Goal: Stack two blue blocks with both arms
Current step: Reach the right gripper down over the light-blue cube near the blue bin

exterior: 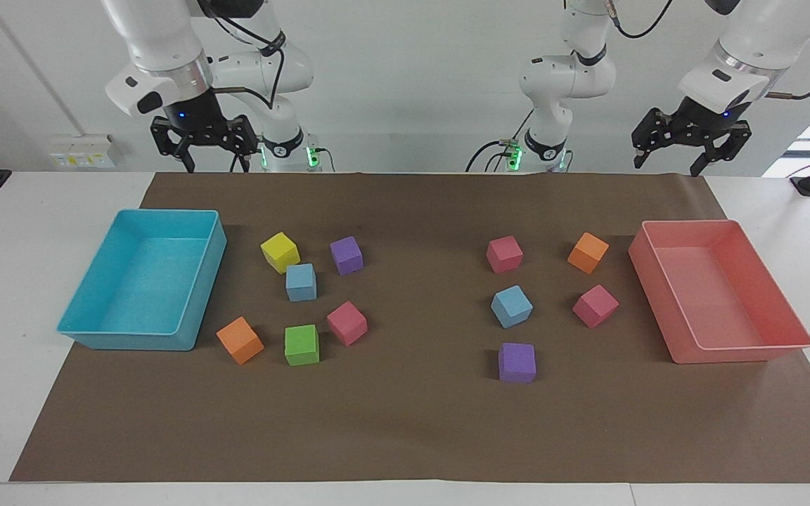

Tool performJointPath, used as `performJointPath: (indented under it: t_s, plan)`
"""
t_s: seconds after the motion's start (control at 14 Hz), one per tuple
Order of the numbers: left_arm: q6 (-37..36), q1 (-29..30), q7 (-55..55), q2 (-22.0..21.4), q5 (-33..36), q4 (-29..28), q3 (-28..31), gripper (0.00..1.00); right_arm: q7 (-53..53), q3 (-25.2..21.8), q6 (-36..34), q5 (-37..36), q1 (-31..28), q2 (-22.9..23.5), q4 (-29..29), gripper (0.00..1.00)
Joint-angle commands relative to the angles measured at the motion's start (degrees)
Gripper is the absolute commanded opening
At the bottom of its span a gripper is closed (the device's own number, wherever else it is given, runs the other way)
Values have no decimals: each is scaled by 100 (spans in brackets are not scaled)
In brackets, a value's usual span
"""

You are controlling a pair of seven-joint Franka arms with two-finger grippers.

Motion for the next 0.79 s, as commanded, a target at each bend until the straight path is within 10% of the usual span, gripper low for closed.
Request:
performJointPath:
  t_s: [0.0,0.71]
  plan:
    - [4,82,59,-160,32,-178,-49,100,269,-12,649,96,181,4,-712,100]
    - [4,91,59,-160,32,-178,-49,100,410,-12,2987,105,314,556,-2490,100]
